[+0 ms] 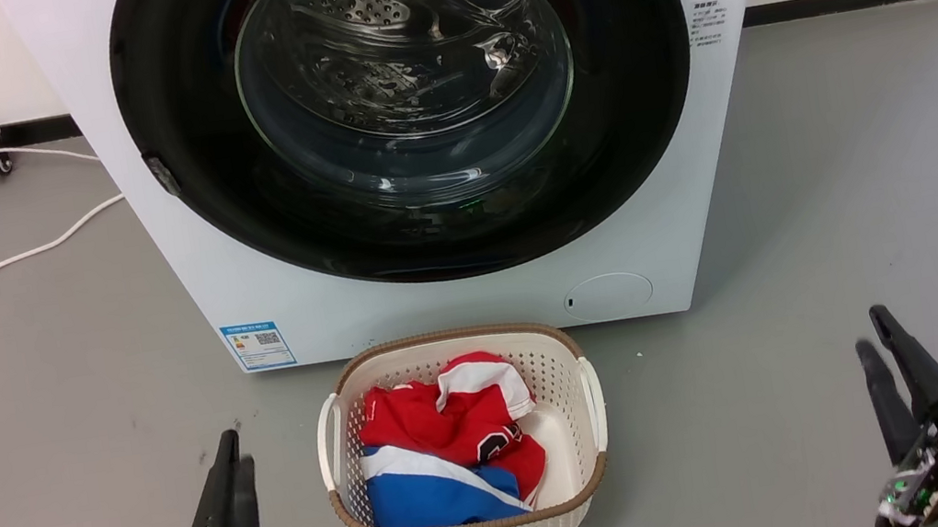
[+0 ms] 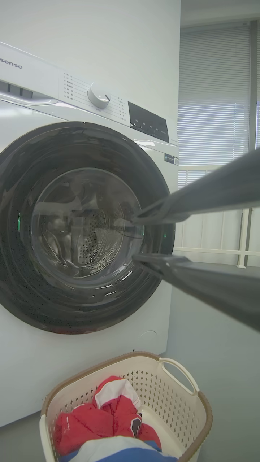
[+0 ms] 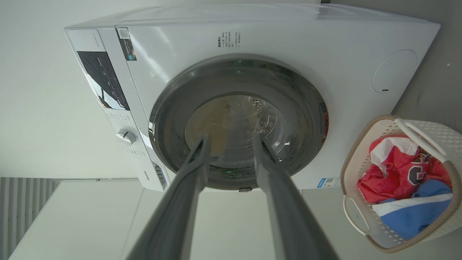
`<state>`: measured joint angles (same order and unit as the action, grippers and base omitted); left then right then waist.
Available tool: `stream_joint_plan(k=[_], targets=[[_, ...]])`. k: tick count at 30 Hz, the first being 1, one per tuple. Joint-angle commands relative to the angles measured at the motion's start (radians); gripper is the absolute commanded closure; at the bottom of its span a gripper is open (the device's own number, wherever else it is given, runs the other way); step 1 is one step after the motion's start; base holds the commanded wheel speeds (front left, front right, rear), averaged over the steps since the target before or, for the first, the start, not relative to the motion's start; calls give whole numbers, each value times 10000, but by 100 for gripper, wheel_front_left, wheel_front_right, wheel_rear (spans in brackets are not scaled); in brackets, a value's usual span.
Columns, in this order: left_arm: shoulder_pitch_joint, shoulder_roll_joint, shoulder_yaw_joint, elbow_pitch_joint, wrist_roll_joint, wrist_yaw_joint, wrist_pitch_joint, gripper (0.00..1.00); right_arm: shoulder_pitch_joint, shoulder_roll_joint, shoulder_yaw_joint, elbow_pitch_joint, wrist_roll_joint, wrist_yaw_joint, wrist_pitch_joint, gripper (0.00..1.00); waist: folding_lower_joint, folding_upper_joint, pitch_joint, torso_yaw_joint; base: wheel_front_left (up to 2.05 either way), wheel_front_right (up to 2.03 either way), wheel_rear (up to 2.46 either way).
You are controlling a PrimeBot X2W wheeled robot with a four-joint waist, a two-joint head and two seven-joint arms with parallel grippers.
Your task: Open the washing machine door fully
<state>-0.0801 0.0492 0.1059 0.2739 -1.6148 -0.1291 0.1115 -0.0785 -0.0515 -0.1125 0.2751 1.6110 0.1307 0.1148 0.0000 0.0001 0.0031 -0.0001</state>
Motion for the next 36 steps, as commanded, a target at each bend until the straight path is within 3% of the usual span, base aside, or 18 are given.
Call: stream_joint_plan(k=[1,14,23,29,36], targets=[[44,-4,-8,24,3,0,-33,0,49,2,13,19,-14,-2,-32,0,0,-1,4,0,0,0,0],[278,1,71,-197,365,-3,-680,0,219,3,216,-163,-593,-1,-684,0,0,-1,21,-18,0,0,0],[348,3,479,-138,1391,-5,-1073,0,230,4,36,-156,-1779,-1,-1082,0,0,-1,23,-37,0,0,0],[375,5,785,-337,2236,-7,-1313,0,212,4,-89,-421,-3099,-1,-1325,0,0,-1,25,-51,0,0,0],[387,7,1068,-865,3588,-8,-1574,0,222,4,-21,-1115,-5427,-1,-1592,0,0,-1,43,-80,0,0,0]])
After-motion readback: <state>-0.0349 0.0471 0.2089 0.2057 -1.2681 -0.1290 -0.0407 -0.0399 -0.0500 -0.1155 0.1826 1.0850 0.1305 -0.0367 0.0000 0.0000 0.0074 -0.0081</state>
